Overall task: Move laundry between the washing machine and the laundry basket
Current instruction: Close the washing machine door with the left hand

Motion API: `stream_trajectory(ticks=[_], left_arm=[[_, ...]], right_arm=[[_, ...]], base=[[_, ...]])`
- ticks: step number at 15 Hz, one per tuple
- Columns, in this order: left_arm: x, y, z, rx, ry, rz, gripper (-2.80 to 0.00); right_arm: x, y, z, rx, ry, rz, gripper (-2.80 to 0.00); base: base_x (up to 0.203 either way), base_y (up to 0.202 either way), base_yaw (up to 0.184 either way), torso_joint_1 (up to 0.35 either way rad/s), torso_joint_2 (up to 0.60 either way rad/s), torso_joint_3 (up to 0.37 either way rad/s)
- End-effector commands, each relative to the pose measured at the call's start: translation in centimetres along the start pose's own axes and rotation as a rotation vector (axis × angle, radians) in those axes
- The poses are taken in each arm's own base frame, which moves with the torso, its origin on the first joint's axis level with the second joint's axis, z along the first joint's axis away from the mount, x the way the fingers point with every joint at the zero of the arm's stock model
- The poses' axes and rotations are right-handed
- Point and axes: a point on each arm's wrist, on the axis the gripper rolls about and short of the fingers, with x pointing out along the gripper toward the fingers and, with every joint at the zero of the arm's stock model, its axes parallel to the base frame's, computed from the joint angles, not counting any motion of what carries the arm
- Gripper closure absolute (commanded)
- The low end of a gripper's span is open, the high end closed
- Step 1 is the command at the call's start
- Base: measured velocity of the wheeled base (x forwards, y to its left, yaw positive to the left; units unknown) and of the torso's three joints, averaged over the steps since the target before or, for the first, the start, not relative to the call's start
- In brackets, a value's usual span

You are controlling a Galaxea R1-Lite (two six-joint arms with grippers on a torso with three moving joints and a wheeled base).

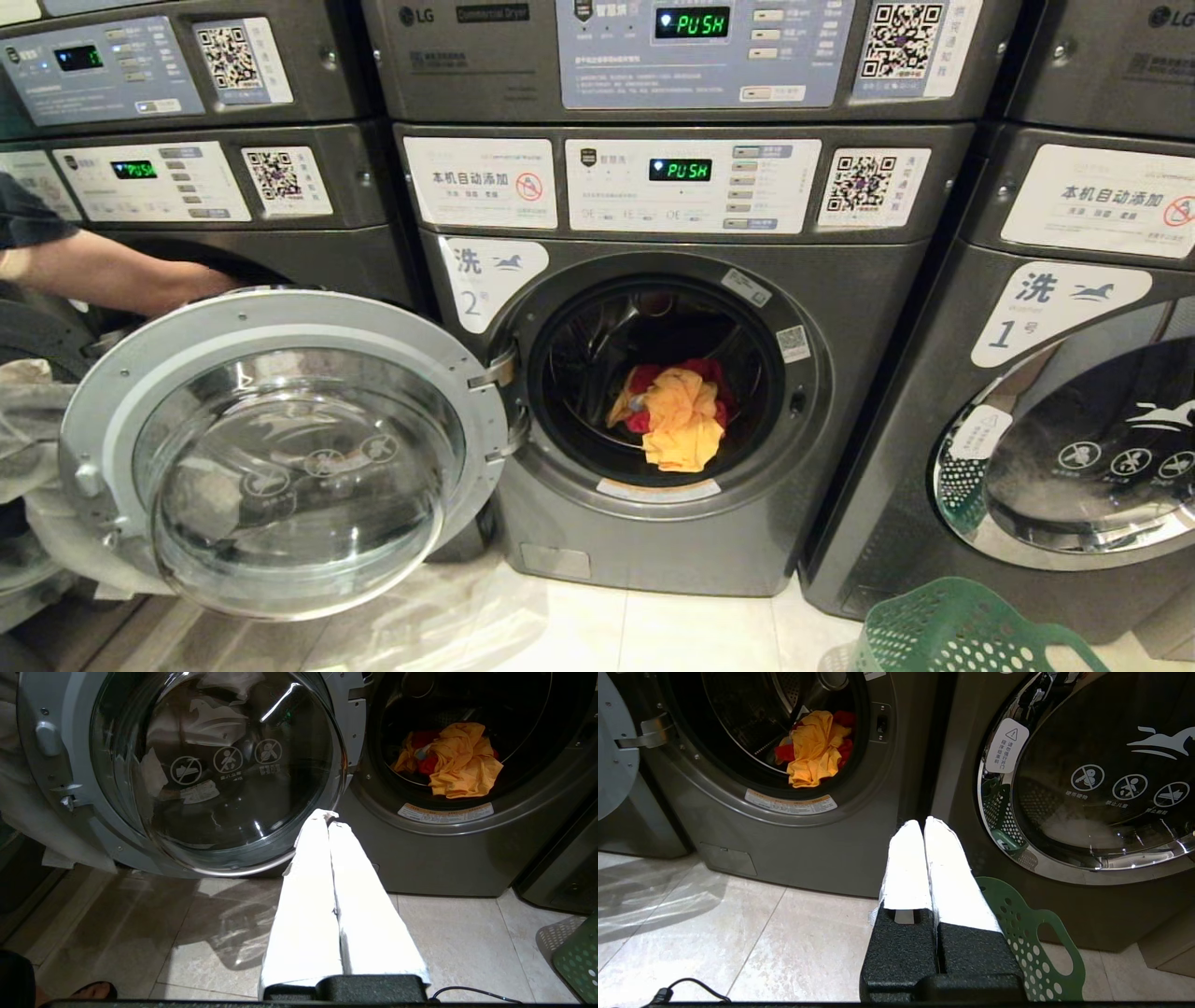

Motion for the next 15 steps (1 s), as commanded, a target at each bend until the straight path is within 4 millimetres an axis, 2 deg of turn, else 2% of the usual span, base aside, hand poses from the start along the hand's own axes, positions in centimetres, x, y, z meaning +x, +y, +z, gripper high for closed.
stream_trajectory(ticks=[1,15], left_arm=[[0.00,0.00,-0.01,-0.001,0.001,0.000,0.00],[0.01,0.00,0.01,0.001,0.001,0.000,0.00]], right_arm=[[0.01,0.00,0.00,-0.001,0.002,-0.001,0.00],[0.02,0.00,-0.02,0.001,0.002,0.001,0.00]], base=[[0.000,0.000,0.000,0.000,0.00,0.000],[0.000,0.000,0.000,0.000,0.00,0.000]])
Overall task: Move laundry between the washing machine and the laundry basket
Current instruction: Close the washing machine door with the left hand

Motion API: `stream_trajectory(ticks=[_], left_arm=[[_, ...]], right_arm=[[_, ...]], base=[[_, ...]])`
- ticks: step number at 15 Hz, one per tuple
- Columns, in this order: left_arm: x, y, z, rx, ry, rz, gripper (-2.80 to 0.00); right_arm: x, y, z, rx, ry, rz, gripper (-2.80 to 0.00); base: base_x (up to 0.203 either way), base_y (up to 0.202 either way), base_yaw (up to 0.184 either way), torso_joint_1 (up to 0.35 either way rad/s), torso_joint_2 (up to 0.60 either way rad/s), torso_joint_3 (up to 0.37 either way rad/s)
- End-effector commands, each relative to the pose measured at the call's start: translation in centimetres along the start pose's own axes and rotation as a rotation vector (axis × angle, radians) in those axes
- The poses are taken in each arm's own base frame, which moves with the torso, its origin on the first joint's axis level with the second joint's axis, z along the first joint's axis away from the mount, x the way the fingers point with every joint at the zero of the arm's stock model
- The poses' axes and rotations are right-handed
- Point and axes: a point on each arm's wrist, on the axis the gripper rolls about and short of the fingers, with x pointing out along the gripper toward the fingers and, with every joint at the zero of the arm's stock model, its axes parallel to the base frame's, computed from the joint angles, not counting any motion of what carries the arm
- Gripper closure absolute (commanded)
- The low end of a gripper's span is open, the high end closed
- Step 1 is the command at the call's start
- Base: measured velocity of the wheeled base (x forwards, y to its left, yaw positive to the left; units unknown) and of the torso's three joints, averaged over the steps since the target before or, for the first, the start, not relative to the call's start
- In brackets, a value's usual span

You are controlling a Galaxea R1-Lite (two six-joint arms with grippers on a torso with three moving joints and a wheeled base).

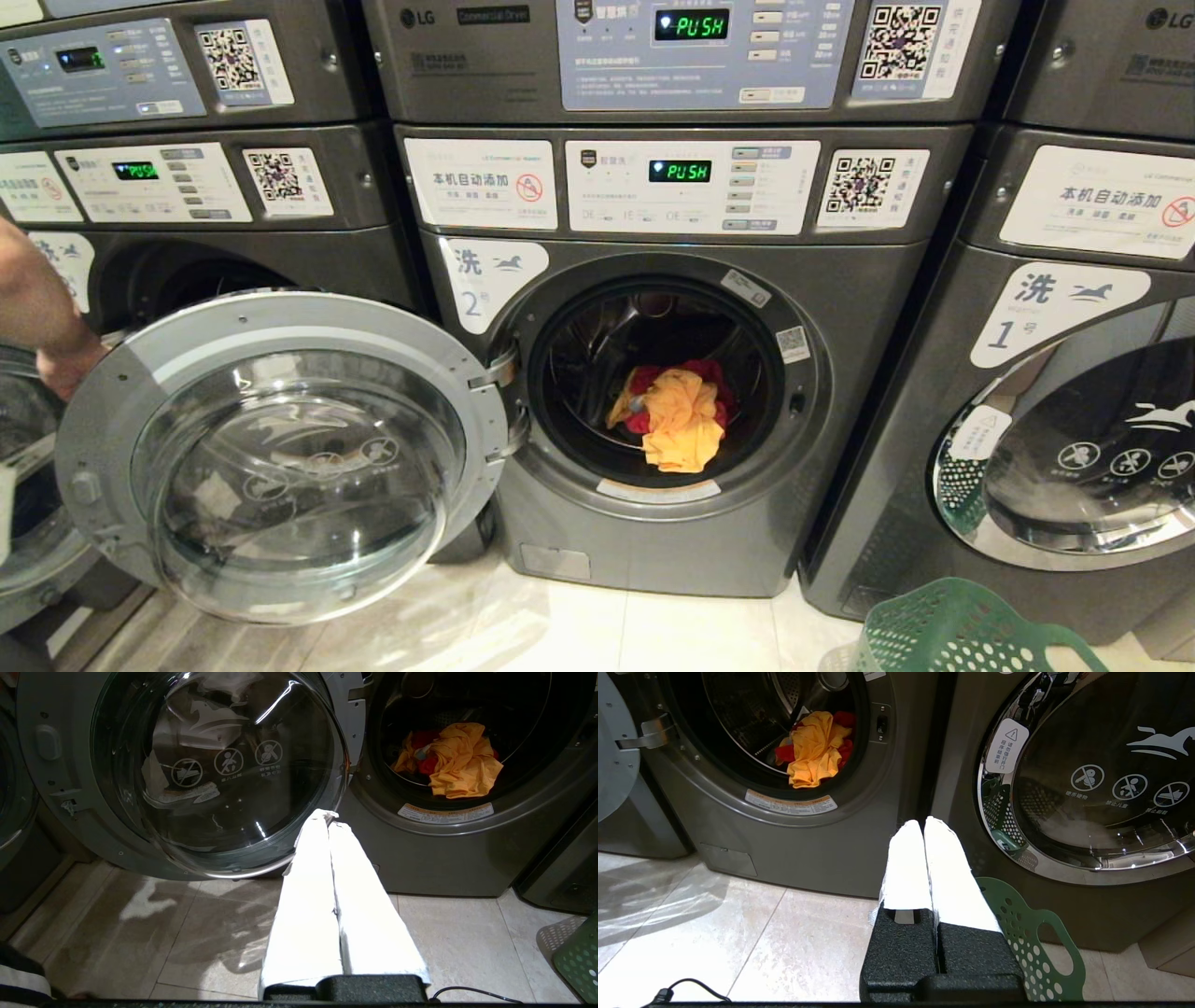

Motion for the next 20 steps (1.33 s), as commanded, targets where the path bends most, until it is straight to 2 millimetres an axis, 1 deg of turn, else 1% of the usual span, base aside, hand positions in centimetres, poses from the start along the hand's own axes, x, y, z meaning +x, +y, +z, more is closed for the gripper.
stream_trajectory(ticks=[1,20], left_arm=[[0.00,0.00,0.01,0.000,-0.001,0.001,0.00],[0.01,0.00,0.00,0.003,0.002,0.001,0.00]], right_arm=[[0.01,0.00,0.01,-0.002,0.001,0.000,0.00],[0.01,0.00,0.00,-0.001,0.001,0.001,0.00]], base=[[0.000,0.000,0.000,0.000,0.00,0.000],[0.000,0.000,0.000,0.000,0.00,0.000]])
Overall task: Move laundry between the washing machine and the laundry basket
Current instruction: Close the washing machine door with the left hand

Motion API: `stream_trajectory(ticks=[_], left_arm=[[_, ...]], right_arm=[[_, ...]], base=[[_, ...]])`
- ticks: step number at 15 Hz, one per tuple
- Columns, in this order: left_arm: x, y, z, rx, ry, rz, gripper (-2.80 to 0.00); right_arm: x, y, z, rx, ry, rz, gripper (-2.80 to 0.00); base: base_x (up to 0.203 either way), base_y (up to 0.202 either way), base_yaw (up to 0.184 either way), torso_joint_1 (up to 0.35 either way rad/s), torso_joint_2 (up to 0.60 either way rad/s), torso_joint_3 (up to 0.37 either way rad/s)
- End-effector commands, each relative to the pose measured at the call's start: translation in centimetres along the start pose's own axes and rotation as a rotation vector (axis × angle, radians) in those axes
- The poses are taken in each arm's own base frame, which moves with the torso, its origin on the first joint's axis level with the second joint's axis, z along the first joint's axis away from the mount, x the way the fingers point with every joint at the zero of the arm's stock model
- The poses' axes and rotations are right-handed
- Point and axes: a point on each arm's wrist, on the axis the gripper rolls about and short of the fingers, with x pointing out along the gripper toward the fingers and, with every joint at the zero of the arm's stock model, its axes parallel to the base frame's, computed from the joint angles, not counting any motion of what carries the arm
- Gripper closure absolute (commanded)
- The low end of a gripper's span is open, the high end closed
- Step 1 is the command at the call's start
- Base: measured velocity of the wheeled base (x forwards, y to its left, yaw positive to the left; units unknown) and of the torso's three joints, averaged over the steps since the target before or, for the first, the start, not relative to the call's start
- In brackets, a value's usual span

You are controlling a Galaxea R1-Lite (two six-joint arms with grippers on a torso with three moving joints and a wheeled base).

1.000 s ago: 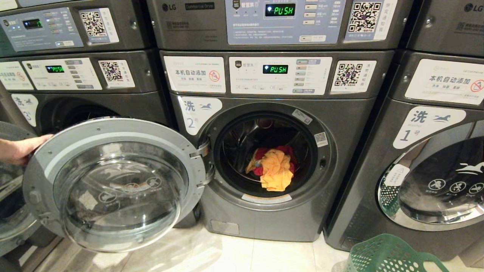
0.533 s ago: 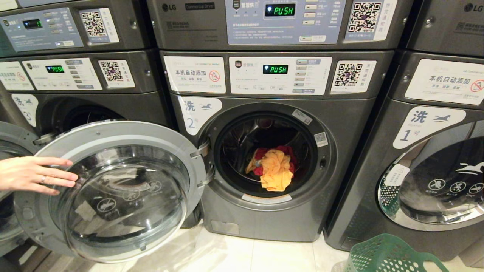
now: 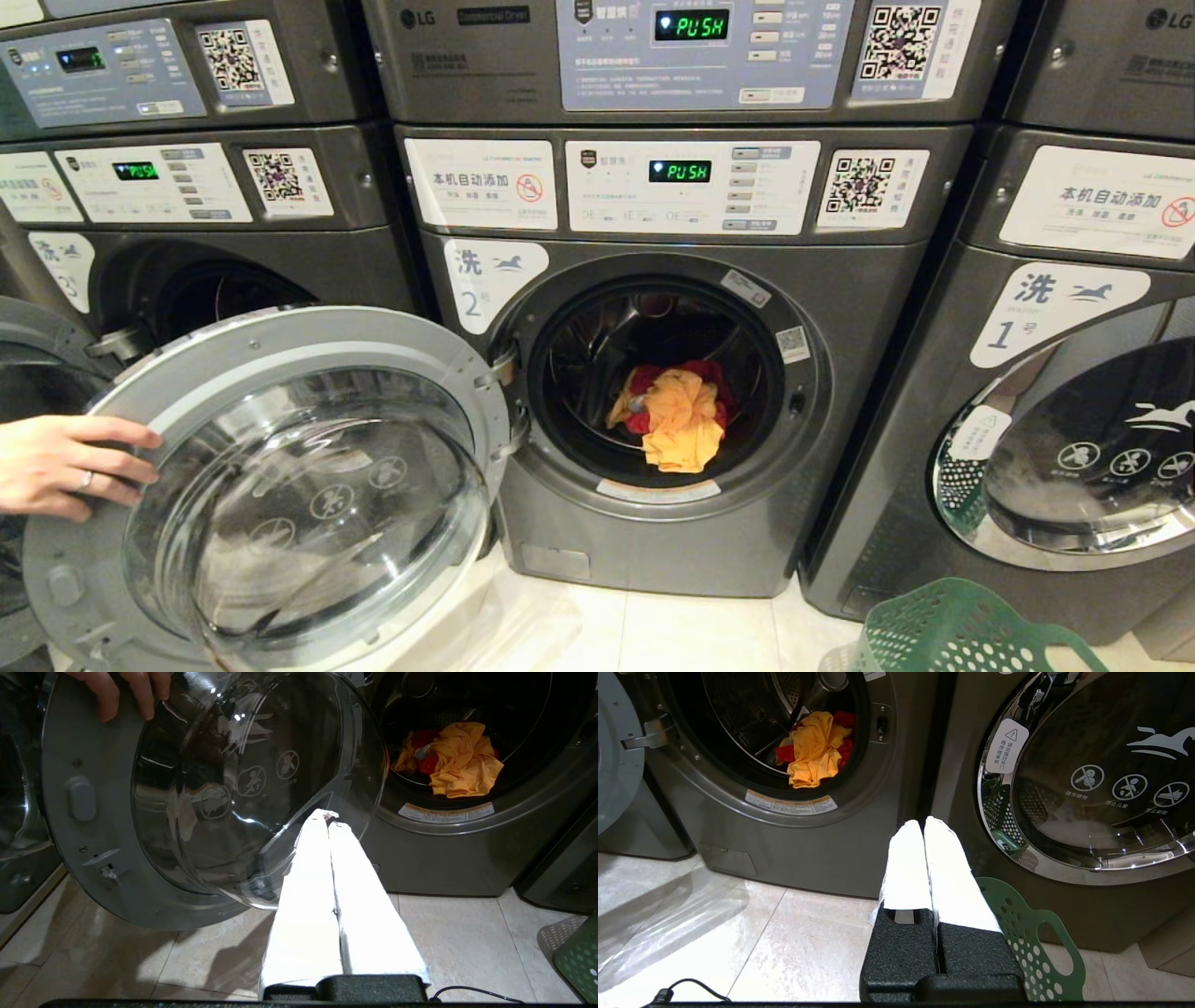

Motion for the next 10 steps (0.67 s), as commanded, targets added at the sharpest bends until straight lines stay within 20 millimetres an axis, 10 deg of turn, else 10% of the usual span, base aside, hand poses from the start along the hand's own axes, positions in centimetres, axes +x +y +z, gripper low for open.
stream_trajectory(ticks=[1,10], left_arm=[[0.01,0.00,0.00,0.000,0.002,0.000,0.00],[0.01,0.00,-0.01,-0.001,0.003,0.000,0.00]], right_arm=[[0.00,0.00,0.04,-0.001,0.000,0.000,0.00],[0.01,0.00,-0.01,-0.002,0.002,0.001,0.00]], base=[[0.000,0.000,0.000,0.000,0.00,0.000],[0.000,-0.008,0.000,0.001,0.00,0.000]])
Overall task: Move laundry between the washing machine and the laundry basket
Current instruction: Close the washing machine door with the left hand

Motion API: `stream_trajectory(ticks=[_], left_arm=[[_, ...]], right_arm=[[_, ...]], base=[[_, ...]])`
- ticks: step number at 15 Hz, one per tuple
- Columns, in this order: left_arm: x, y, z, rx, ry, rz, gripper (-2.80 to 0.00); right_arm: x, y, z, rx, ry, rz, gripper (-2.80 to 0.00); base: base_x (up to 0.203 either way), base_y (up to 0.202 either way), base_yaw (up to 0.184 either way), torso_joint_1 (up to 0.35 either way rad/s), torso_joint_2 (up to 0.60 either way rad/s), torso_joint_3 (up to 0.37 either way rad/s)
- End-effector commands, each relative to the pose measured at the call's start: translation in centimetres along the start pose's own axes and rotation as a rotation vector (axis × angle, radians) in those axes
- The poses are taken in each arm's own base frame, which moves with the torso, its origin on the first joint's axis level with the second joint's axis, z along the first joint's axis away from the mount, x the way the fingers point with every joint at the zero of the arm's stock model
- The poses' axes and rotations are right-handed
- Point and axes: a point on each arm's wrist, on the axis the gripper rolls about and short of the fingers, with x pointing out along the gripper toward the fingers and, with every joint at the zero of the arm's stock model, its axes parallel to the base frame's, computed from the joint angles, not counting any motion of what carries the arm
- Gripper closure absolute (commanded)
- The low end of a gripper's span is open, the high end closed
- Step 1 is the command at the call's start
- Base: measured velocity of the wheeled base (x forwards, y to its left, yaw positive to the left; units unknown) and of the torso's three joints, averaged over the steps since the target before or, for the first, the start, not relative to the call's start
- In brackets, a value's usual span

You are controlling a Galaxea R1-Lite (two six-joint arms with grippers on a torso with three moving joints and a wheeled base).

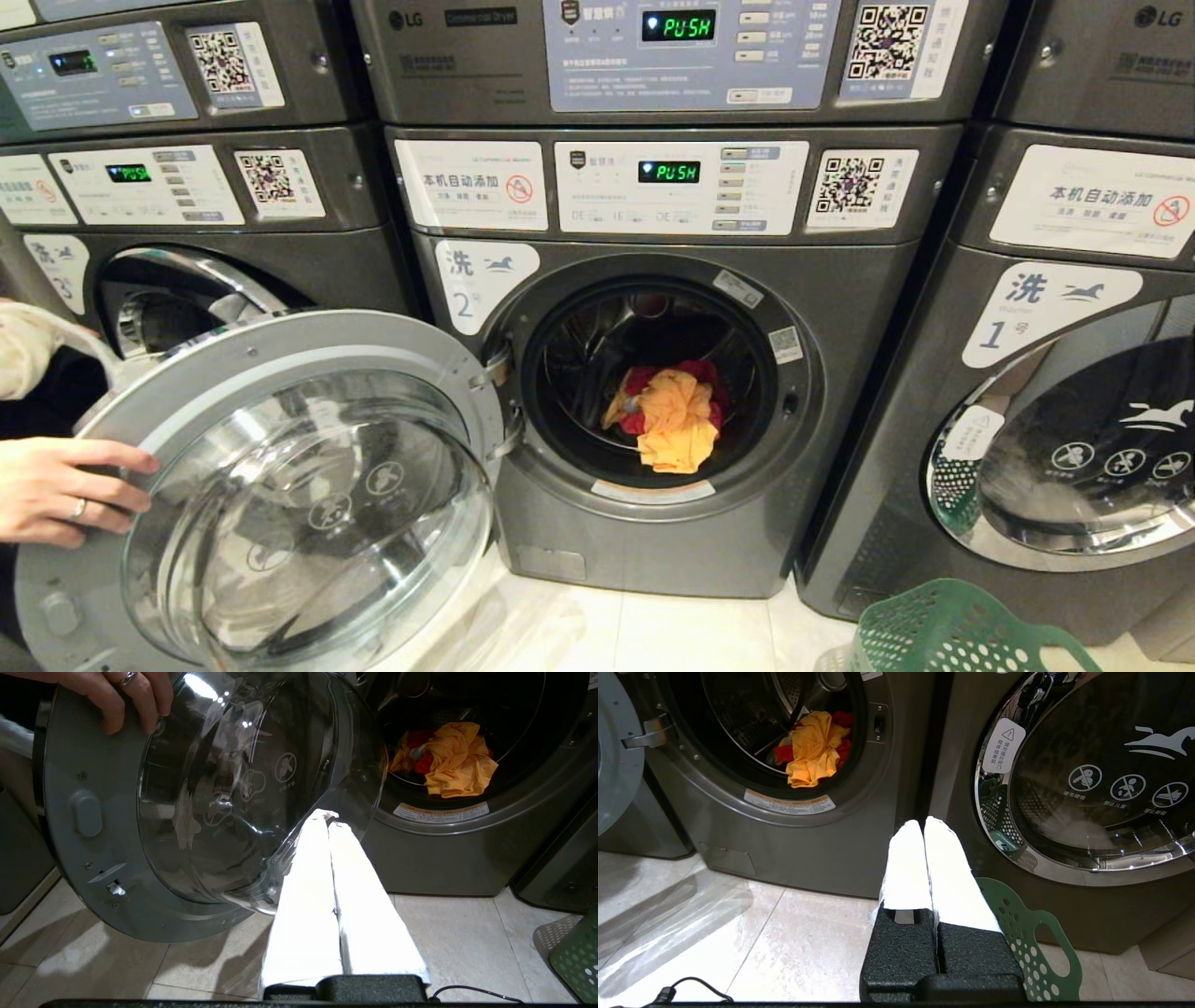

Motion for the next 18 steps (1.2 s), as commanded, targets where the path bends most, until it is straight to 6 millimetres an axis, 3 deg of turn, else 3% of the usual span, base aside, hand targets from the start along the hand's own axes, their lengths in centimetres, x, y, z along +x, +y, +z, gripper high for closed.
stream_trajectory(ticks=[1,18], left_arm=[[0.01,0.00,0.00,0.000,0.002,0.000,0.00],[0.00,0.00,0.02,0.004,-0.001,-0.002,0.00]], right_arm=[[0.00,0.00,0.04,-0.002,0.000,-0.001,0.00],[0.01,0.00,0.00,-0.002,0.002,-0.001,0.00]], base=[[0.000,0.000,0.000,0.000,0.00,0.000],[0.000,0.000,0.000,0.000,0.00,0.000]])
